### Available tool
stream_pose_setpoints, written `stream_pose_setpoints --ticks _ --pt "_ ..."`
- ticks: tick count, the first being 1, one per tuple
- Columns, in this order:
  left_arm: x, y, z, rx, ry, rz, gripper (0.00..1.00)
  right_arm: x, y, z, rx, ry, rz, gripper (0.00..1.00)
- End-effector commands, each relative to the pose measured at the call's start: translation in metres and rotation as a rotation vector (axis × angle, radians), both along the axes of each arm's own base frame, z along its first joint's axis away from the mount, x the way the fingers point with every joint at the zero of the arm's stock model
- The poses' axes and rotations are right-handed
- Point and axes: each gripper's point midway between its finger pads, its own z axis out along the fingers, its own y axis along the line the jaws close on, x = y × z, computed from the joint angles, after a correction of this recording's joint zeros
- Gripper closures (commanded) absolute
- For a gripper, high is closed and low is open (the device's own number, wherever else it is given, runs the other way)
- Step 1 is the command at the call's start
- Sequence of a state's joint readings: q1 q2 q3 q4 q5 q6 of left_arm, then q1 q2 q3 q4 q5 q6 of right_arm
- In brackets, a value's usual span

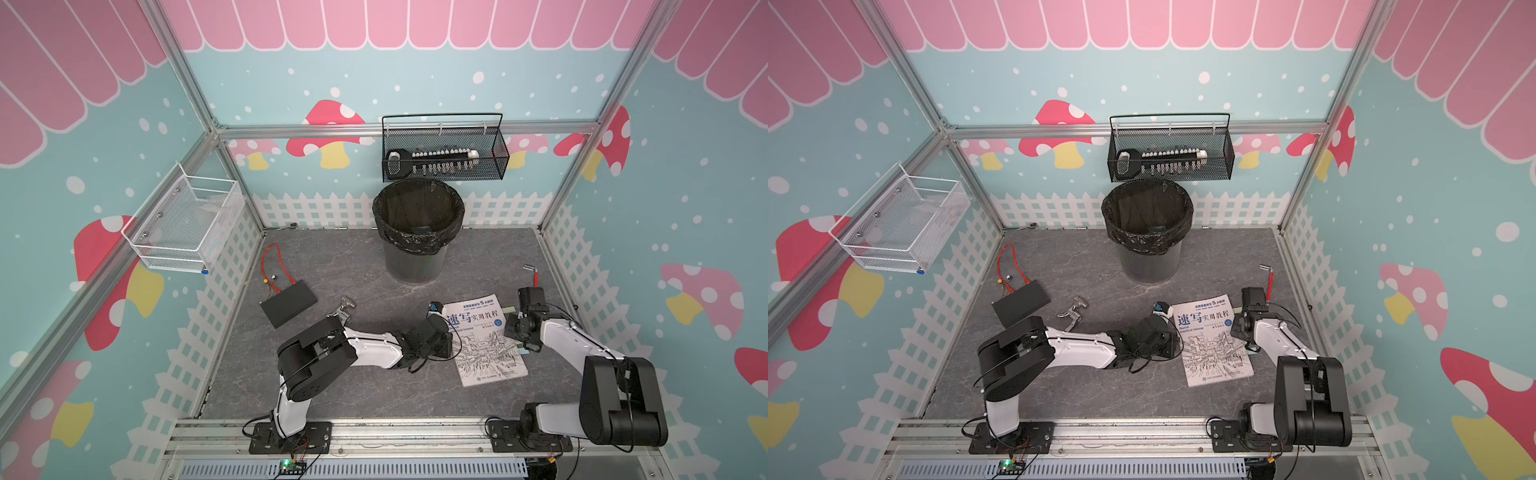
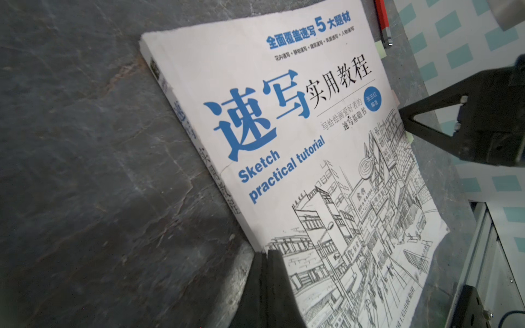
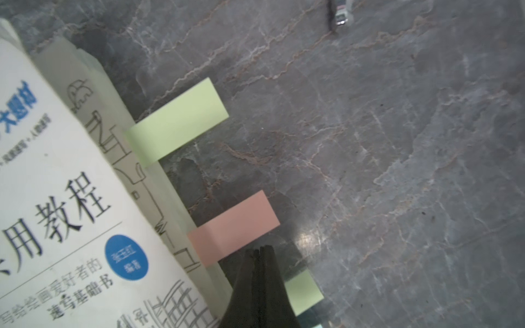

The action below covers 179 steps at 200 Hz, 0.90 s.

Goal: Peel off the used sticky note
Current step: Move the book to the center of the board.

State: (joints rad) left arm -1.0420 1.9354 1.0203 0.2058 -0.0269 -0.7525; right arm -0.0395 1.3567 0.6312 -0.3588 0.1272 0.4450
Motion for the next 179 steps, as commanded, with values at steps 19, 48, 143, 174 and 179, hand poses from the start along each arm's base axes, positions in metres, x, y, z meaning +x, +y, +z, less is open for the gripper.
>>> stream_pose_setpoints --ticks 19,48,143,174,179 --pt "0.01 0.005 -0.007 0.031 0.005 0.032 1.0 -0.002 0.024 -0.006 0.087 -0.007 0.083 1.0" --pt "0.014 0.015 -0.013 0.045 0.026 0.056 1.0 -0.01 0.049 -0.001 0.132 -0.021 0.135 1.0" --pt "0.023 0.061 -0.032 0.131 0.074 0.139 1.0 -0.023 0.122 -0.011 0.199 0.006 0.267 1.0" --pt "0.021 0.078 -0.039 0.156 0.092 0.167 1.0 -0.02 0.14 -0.018 0.197 0.02 0.298 1.0" --pt "0.02 0.079 -0.04 0.159 0.096 0.167 1.0 -0.018 0.142 -0.019 0.195 0.021 0.302 1.0"
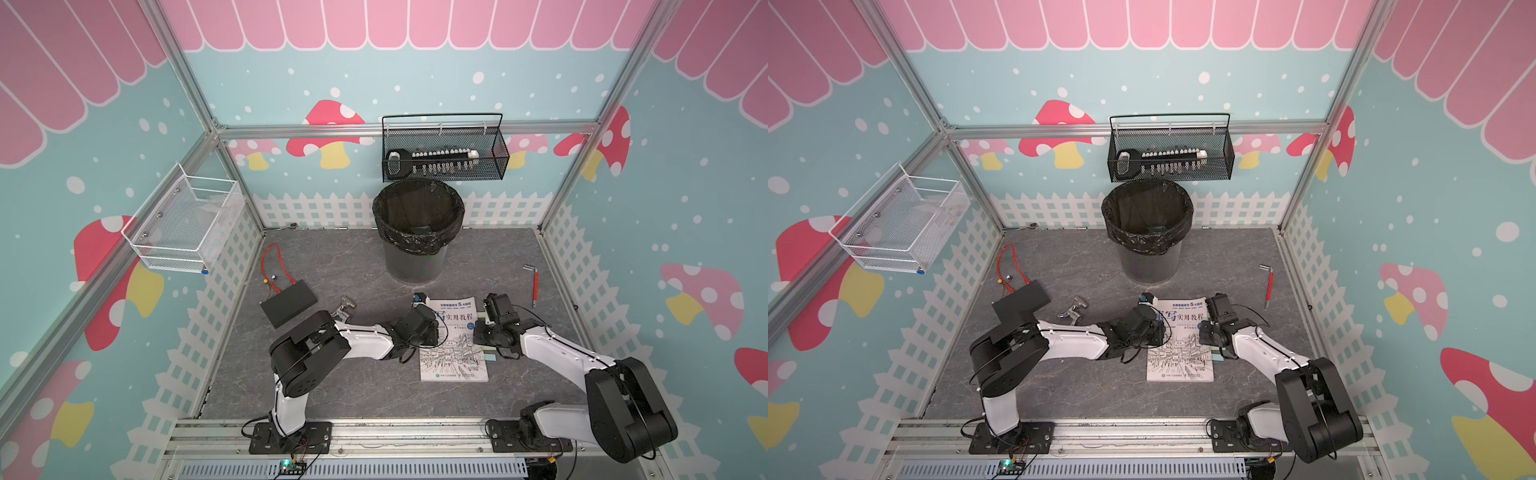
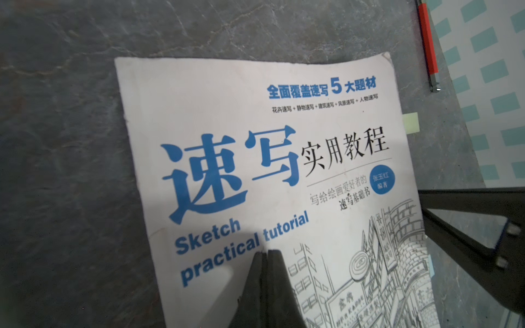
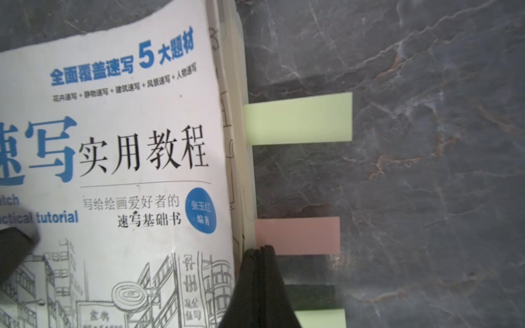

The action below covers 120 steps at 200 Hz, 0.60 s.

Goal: Peel off the used sticky note
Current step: Move the book to the center of the board.

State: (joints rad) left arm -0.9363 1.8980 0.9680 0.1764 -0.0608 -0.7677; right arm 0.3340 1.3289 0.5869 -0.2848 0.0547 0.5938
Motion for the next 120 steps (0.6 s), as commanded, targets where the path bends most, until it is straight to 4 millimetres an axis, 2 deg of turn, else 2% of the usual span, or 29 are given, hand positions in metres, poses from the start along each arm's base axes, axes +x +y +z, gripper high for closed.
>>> stream_pose_setpoints --ticks 1,40,77,120 --pt "-0.018 0.031 -0.033 0.11 0.09 0.027 1.0 -0.011 0.024 -0.018 0.045 0.077 0.04 1.0" --pt "-0.024 0.051 -0.043 0.158 0.104 0.053 1.0 -0.003 0.046 -0.022 0.033 0.087 0.083 1.0" --pt "-0.017 0.068 -0.047 0.191 0.093 0.088 1.0 -0.007 0.07 -0.025 0.029 0.1 0.132 1.0" --pt "-0.007 0.079 -0.05 0.22 0.075 0.094 1.0 -0.016 0.079 -0.026 0.013 0.112 0.149 1.0"
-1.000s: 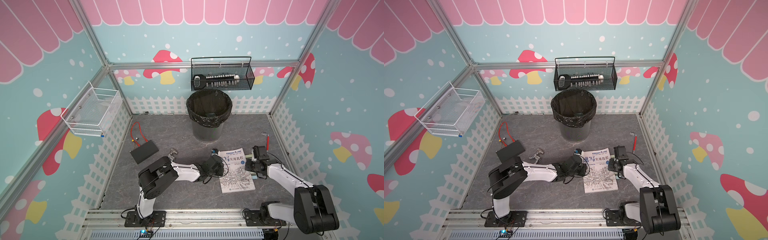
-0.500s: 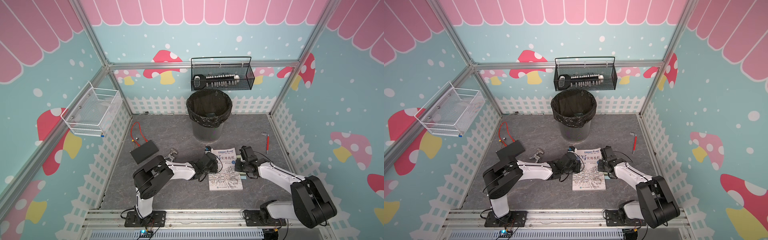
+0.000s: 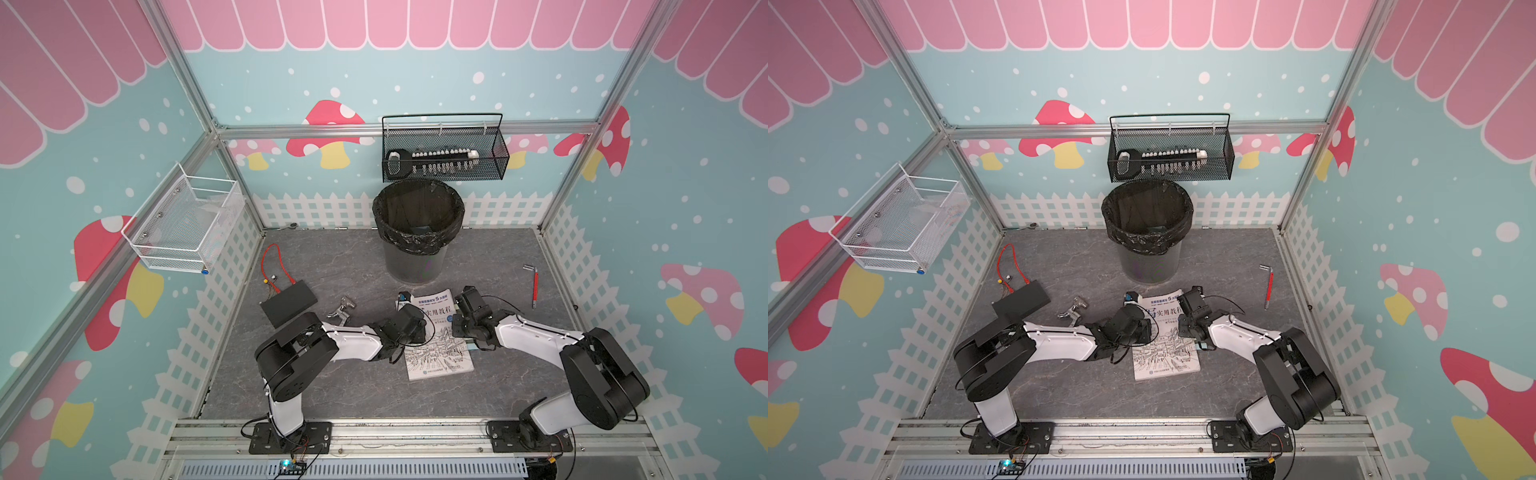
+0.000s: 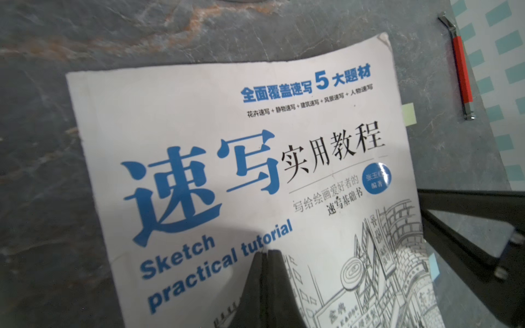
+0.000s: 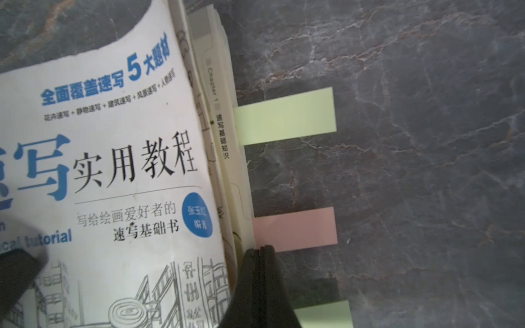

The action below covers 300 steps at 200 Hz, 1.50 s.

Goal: Peel off the used sticky note
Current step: Move the book to the center of the board, then open the book at the center of the board.

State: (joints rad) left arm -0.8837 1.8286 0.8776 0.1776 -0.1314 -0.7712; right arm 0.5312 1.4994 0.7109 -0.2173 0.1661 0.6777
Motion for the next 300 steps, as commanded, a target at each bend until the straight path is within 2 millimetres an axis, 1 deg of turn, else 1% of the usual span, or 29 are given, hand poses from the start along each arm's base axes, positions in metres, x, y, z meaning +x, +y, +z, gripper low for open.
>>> stream_pose_setpoints --ticks 1,37,58,69,78,86,89,94,104,114,130,144,156,164,174,189,200,214,232,266,300 --pt "-0.02 0.036 -0.048 0.172 0.109 -0.008 1.0 -0.04 0.022 -0.027 0.047 0.167 0.076 1.0" --pt "-0.014 0.035 -0.05 0.184 0.102 -0.017 1.0 -0.046 0.022 -0.029 0.034 0.171 0.078 1.0" --pt "-0.015 0.035 -0.049 0.177 0.108 -0.015 1.0 -0.045 0.016 -0.031 0.001 0.169 0.067 1.0" --pt "-0.015 0.036 -0.046 0.171 0.1 -0.01 1.0 -0.044 0.012 -0.031 -0.022 0.165 0.062 1.0" --pt "-0.014 0.035 -0.04 0.164 0.089 -0.012 1.0 -0.041 0.009 -0.03 -0.05 0.158 0.055 0.95" --pt "-0.013 0.033 -0.03 0.15 0.067 -0.021 1.0 -0.038 0.003 -0.028 -0.084 0.148 0.047 0.89" --pt "-0.009 0.035 -0.025 0.159 0.043 -0.007 1.0 -0.036 0.002 -0.026 -0.097 0.144 0.043 0.87" --pt "-0.007 0.035 -0.017 0.154 0.021 -0.007 1.0 -0.032 -0.001 -0.022 -0.119 0.131 0.037 0.83" --pt "-0.002 0.032 0.005 0.133 -0.028 -0.008 1.0 -0.027 -0.01 -0.014 -0.176 0.113 0.025 0.78" --pt "0.004 0.03 0.028 0.111 -0.076 -0.007 1.0 -0.021 -0.018 -0.002 -0.227 0.086 0.012 0.73" --pt "0.009 0.027 0.066 0.07 -0.148 -0.009 1.0 -0.013 -0.028 0.022 -0.281 0.035 -0.007 0.69" --pt "0.01 0.029 0.091 0.045 -0.19 -0.001 1.0 -0.01 -0.027 0.037 -0.271 0.001 0.007 0.65" --pt "0.008 0.034 0.1 0.033 -0.201 0.018 1.0 -0.012 -0.019 0.041 -0.225 -0.007 0.051 0.61" --pt "0.006 0.039 0.1 0.031 -0.193 0.032 1.0 -0.016 -0.012 0.04 -0.188 -0.005 0.094 0.57" --pt "0.001 0.045 0.093 0.031 -0.172 0.046 1.0 -0.021 0.001 0.036 -0.124 0.0 0.155 0.51" --pt "-0.007 0.052 0.073 0.037 -0.12 0.062 1.0 -0.028 0.017 0.027 -0.035 0.008 0.235 0.43" --pt "-0.012 0.056 0.058 0.046 -0.083 0.07 1.0 -0.031 0.027 0.023 0.025 0.01 0.28 0.42" --pt "-0.017 0.058 0.045 0.048 -0.05 0.072 1.0 -0.029 0.036 0.021 0.068 0.009 0.312 0.41" --pt "-0.02 0.057 0.036 0.033 -0.035 0.074 1.0 -0.026 0.041 0.019 0.081 0.009 0.328 0.41" --pt "-0.021 0.057 0.023 0.038 -0.013 0.079 1.0 -0.019 0.044 0.02 0.083 0.001 0.333 0.44" --pt "-0.02 0.052 0.006 0.063 0.023 0.067 1.0 -0.015 0.039 0.017 0.075 -0.003 0.315 0.46"
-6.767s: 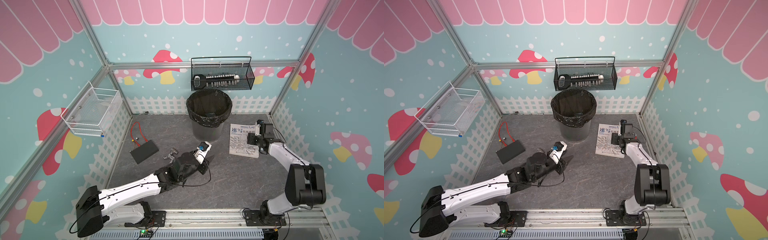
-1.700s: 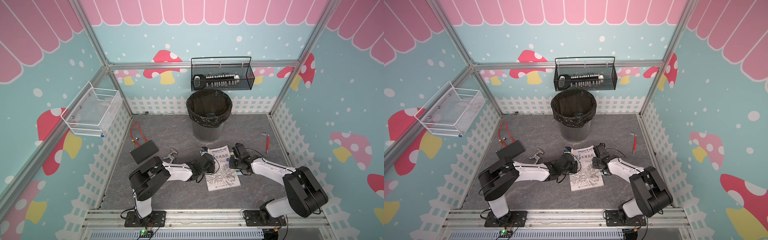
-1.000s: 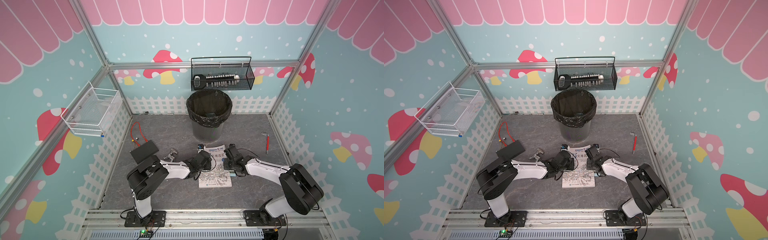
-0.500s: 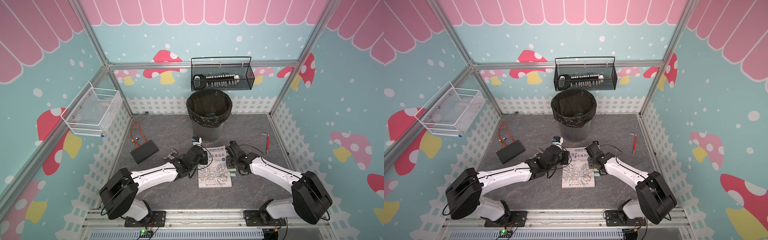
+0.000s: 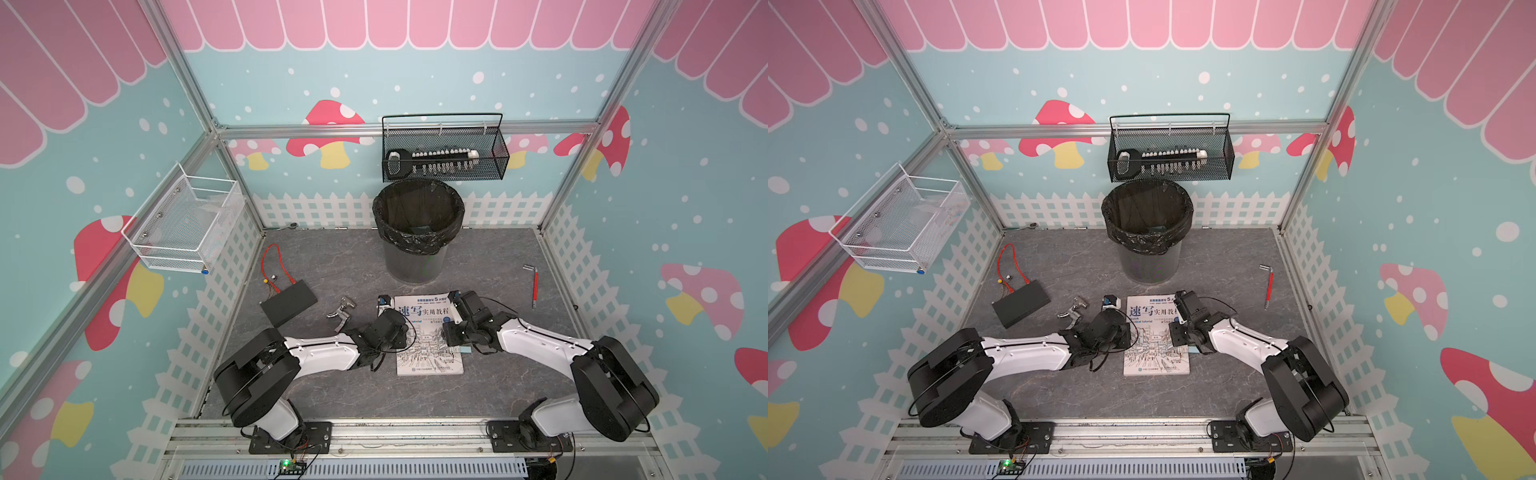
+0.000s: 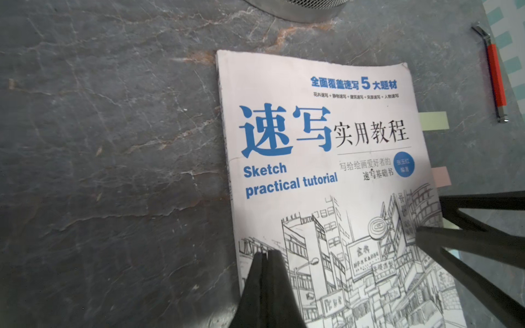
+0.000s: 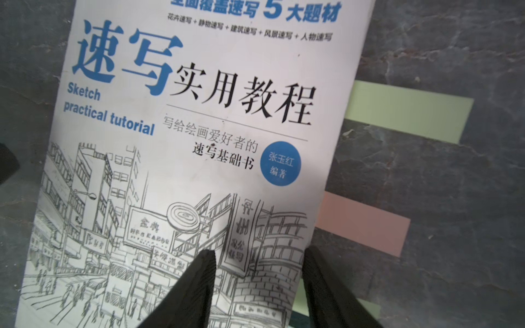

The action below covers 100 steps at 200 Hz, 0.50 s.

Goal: Peel off the used sticky note
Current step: Open the book at the center of the board.

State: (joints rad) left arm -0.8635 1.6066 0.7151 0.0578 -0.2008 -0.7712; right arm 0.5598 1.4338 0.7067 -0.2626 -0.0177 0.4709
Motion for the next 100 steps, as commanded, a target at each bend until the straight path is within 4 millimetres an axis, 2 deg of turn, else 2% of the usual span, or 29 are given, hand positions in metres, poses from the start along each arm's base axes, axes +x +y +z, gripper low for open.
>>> stream_pose_setpoints --ticks 1,22,61,78,100 --pt "0.003 -0.009 -0.006 -0.016 0.022 -0.001 1.0 0.01 0.007 0.006 0.026 -0.032 0.015 0.46" --pt "0.006 -0.012 -0.01 -0.01 0.031 -0.003 1.0 0.022 -0.003 0.013 0.013 -0.065 -0.024 0.46" --pt "0.013 -0.02 -0.002 -0.017 0.018 -0.007 1.0 0.054 -0.014 0.047 0.084 -0.159 -0.052 0.46" --pt "0.017 -0.022 -0.001 -0.002 0.016 -0.007 1.0 0.065 -0.019 0.052 0.133 -0.178 -0.039 0.46" --pt "0.021 -0.023 -0.003 0.021 0.023 -0.001 1.0 0.07 -0.016 0.048 0.17 -0.181 0.009 0.48"
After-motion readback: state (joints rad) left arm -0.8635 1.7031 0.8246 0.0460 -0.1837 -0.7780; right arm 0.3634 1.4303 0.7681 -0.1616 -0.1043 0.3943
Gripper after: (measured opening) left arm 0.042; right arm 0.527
